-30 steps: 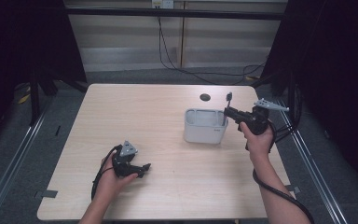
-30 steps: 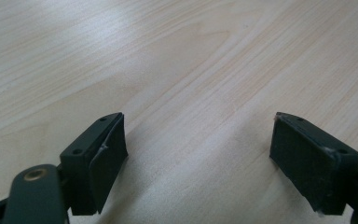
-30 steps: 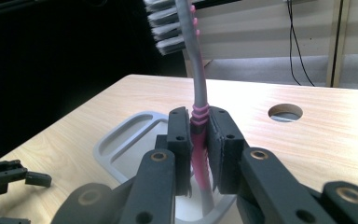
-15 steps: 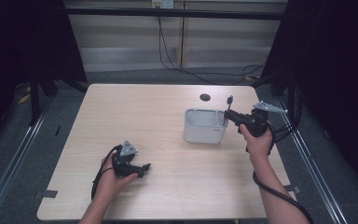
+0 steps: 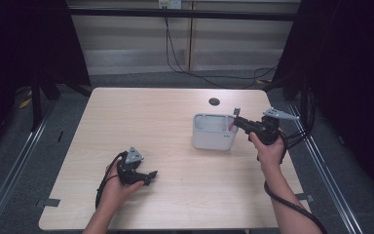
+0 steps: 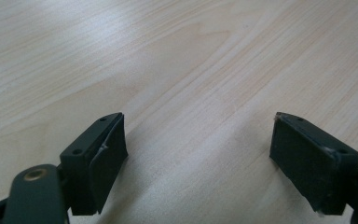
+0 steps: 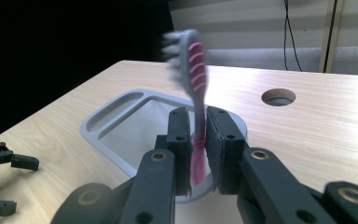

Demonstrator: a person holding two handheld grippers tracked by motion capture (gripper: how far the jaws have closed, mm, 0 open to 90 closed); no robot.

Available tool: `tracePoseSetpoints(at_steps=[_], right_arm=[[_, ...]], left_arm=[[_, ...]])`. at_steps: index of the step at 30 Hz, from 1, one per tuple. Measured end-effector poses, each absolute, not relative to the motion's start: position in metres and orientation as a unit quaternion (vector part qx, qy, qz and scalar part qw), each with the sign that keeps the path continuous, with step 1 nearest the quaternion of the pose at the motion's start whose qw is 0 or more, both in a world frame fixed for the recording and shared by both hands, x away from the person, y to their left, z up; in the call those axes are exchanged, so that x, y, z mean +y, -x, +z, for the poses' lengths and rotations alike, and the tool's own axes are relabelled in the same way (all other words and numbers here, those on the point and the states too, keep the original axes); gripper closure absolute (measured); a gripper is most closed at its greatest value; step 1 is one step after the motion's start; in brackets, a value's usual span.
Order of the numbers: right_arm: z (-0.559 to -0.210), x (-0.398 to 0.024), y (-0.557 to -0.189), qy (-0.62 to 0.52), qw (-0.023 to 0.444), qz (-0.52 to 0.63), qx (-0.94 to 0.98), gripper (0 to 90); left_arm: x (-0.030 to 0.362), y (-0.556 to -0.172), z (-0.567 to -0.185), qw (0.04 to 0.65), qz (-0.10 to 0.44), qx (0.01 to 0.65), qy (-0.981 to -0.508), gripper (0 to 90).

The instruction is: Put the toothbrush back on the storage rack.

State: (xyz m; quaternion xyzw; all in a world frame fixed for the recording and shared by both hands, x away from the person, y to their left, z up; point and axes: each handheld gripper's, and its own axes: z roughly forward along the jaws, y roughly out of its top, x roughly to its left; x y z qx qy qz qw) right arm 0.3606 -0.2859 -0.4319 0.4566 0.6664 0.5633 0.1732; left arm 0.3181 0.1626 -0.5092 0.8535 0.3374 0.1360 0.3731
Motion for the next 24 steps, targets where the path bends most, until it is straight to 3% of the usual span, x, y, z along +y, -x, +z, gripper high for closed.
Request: tracePoseSetpoints(at_steps=[24], right_arm=[[-0.4244,-0.2916,-0.3536,-0.455,0.202,0.535,0.682,43.8]], left_arm=[[0.1626,-0.318,-0.5091,0.373,0.136,0.338,-0.854,18.1]])
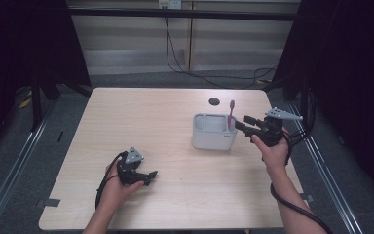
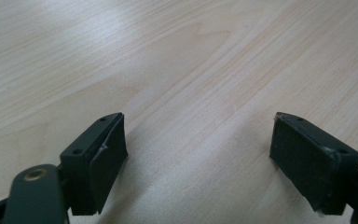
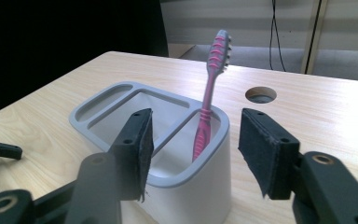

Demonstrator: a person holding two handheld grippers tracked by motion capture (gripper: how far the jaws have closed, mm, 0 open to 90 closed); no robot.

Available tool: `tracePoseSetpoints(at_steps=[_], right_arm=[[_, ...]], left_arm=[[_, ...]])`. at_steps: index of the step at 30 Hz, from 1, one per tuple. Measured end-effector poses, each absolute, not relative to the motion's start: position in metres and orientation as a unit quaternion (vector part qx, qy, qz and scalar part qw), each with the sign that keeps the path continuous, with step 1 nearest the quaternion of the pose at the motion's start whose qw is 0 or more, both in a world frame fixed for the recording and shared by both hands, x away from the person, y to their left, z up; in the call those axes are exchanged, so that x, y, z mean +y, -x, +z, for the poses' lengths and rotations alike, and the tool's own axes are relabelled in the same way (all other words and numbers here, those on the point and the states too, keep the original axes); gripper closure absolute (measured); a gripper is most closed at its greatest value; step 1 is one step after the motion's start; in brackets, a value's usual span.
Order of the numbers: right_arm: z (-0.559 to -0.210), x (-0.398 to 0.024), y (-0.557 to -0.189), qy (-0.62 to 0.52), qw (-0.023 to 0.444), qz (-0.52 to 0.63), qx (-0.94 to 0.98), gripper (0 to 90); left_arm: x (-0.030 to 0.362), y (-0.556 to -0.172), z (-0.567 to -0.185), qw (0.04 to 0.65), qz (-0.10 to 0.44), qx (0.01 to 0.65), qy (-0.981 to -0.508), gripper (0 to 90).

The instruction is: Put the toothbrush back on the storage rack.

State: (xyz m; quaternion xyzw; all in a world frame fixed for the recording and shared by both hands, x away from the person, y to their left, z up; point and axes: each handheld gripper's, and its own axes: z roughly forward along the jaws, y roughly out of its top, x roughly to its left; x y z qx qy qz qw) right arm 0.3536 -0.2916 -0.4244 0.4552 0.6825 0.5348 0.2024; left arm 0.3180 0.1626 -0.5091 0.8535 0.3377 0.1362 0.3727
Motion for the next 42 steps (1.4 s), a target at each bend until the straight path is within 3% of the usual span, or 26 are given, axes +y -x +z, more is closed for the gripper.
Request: tracePoseSetpoints(at_steps=[11,42], right_arm=[[-0.423,-0.293,-0.351,-0.456,0.19,0.517,0.699,33.7],[-0.429,-0.3,-0.323,-0.43,0.181,0.488,0.738,24.5]], left_arm=[[0.163,-0.318,-0.509,0.373,0.136,0.338,-0.853,18.1],[0.162,-0.318,-0.509,0.374,0.136,0.338,-0.853,18.0]])
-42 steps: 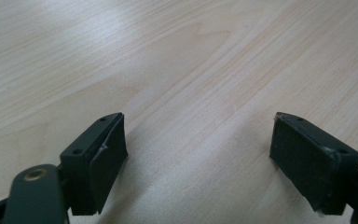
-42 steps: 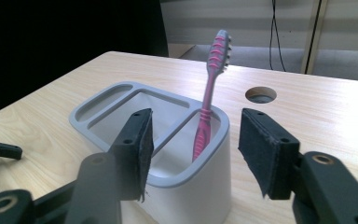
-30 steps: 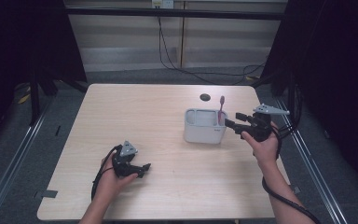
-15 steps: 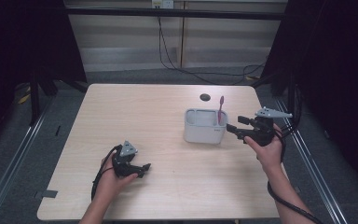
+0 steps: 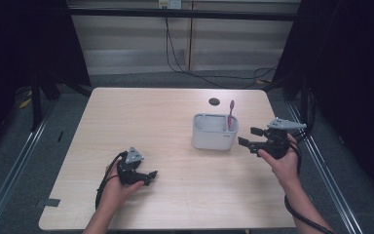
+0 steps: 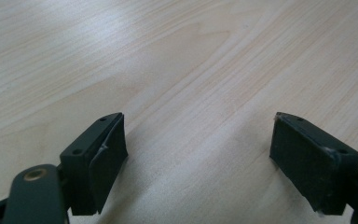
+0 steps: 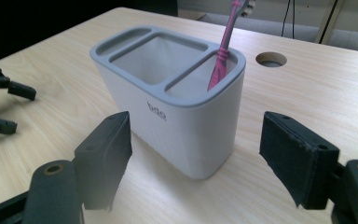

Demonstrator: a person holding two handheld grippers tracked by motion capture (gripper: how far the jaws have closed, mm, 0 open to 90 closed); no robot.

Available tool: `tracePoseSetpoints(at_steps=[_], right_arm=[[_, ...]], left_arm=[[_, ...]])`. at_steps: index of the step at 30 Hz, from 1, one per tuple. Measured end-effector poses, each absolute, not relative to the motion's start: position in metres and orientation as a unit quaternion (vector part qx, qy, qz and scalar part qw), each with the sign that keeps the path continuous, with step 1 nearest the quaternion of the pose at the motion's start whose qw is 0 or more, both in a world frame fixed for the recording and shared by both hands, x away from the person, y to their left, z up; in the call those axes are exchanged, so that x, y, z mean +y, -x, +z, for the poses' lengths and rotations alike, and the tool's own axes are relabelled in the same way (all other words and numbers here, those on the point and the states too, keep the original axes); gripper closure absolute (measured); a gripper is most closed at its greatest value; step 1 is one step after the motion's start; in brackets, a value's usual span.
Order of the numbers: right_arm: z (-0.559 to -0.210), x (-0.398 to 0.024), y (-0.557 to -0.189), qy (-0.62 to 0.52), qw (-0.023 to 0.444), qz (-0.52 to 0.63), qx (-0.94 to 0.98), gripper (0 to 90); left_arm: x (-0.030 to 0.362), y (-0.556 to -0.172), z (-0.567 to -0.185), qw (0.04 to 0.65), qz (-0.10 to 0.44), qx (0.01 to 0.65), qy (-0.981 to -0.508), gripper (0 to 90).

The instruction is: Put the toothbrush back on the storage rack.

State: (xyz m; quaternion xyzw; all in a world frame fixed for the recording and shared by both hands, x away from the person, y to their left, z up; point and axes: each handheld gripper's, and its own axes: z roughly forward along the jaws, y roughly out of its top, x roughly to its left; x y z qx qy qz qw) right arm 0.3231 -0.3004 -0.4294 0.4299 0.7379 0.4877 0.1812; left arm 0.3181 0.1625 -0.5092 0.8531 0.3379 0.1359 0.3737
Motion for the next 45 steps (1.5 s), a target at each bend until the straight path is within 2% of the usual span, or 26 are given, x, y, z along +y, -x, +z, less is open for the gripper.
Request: tracePoseSetpoints(at_steps=[18,45], right_arm=[[-0.451,-0.301,-0.316,-0.422,0.164,0.468,0.759,19.3],[-0.485,-0.303,-0.31,-0.412,0.149,0.409,0.8,18.9]], left_arm=[[0.163,-0.318,-0.509,0.373,0.136,0.338,-0.853,18.0],[0.163,-0.318,-0.509,0.373,0.136,0.338,-0.853,18.1]])
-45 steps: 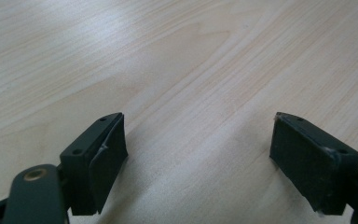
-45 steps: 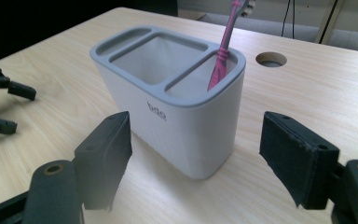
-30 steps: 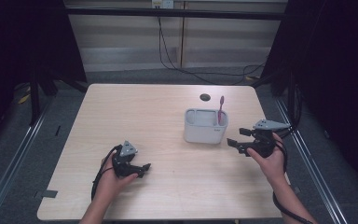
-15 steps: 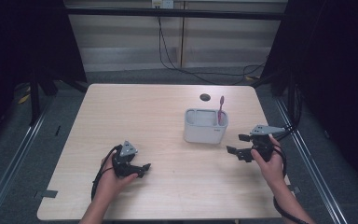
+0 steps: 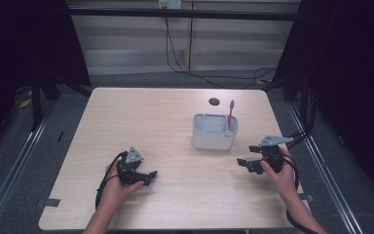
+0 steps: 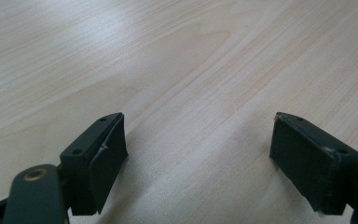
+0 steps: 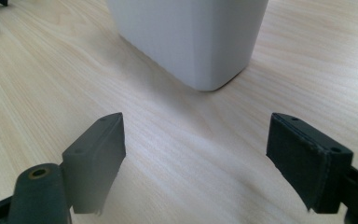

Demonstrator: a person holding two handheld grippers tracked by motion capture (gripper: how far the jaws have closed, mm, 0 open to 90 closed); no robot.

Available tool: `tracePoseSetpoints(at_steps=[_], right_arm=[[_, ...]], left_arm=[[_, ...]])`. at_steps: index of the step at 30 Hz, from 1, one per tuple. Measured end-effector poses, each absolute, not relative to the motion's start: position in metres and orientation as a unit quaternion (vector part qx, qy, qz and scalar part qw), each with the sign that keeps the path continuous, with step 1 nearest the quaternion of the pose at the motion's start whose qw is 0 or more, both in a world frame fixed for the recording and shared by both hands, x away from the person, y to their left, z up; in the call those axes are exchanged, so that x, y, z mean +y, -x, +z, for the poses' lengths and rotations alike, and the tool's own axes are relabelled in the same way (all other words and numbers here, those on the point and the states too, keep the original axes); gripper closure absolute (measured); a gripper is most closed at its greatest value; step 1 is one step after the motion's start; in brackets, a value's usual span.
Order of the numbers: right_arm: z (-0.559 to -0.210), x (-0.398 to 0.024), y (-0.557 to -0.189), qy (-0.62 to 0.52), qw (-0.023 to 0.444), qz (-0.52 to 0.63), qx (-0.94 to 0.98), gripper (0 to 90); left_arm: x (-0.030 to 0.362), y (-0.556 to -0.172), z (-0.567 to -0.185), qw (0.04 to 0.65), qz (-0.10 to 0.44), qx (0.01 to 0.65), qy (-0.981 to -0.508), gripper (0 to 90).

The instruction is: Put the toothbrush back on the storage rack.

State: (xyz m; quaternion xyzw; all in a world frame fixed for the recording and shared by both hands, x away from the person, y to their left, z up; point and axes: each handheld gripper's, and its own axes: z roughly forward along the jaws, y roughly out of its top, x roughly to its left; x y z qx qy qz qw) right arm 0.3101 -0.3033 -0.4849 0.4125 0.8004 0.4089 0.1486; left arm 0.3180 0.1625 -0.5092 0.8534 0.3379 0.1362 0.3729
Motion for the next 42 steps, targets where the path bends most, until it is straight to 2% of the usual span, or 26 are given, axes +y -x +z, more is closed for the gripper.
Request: tracePoseSetpoints(at_steps=[30,42], right_arm=[[-0.509,-0.301,-0.309,-0.397,0.148,0.353,0.834,18.8],[-0.512,-0.301,-0.306,-0.394,0.159,0.362,0.83,15.7]], left_arm=[[0.162,-0.318,-0.509,0.373,0.137,0.338,-0.853,18.0],[0.163,-0.318,-0.509,0.372,0.137,0.337,-0.854,18.1]])
